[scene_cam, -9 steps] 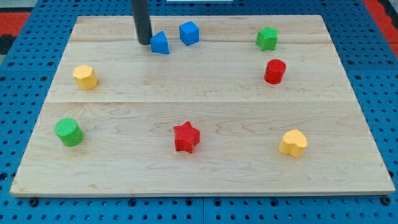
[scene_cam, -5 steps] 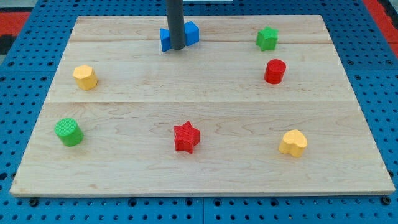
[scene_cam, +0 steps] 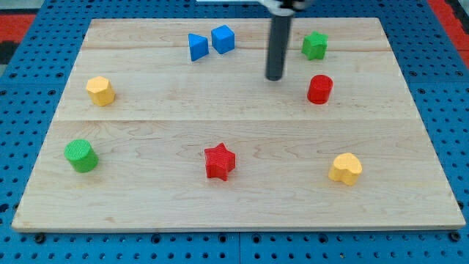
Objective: Move the green circle diagonally to the top right of the red circle
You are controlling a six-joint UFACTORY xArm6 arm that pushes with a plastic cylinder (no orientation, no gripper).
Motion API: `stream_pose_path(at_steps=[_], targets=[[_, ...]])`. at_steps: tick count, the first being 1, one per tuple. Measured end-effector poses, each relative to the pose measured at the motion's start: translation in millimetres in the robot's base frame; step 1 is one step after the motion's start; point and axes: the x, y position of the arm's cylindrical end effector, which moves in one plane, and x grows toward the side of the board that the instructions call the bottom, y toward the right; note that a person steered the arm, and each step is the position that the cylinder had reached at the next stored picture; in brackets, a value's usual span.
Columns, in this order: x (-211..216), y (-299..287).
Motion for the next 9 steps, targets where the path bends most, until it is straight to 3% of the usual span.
stream_pose_path(at_steps=[5,7,8,9], targets=[[-16,-179],[51,-180],[16,-146],[72,-147]])
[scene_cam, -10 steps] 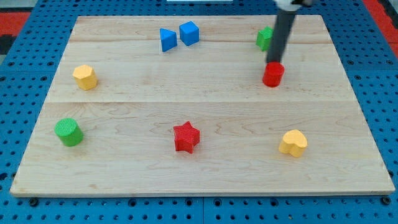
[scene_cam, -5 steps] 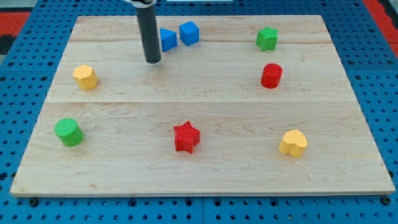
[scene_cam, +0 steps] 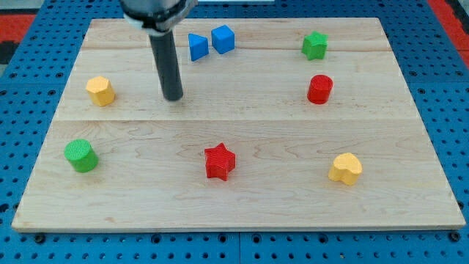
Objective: Move the green circle diagonally to the top right of the red circle
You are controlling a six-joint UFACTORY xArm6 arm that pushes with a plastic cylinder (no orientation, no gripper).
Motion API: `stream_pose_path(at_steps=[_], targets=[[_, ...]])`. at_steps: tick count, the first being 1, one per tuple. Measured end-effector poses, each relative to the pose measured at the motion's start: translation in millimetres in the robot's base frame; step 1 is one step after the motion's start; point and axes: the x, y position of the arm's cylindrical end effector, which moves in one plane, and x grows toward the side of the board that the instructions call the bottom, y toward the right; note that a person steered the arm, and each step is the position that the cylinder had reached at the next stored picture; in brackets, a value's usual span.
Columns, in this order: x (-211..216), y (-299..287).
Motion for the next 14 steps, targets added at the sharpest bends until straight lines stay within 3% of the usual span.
stream_pose_path(at_steps=[2,3,4,6,10,11,13,14], targets=[[32,-115],[92,-164],[127,-167],[39,-32],[6,139],[-43,155],[-92,156],[-109,206]])
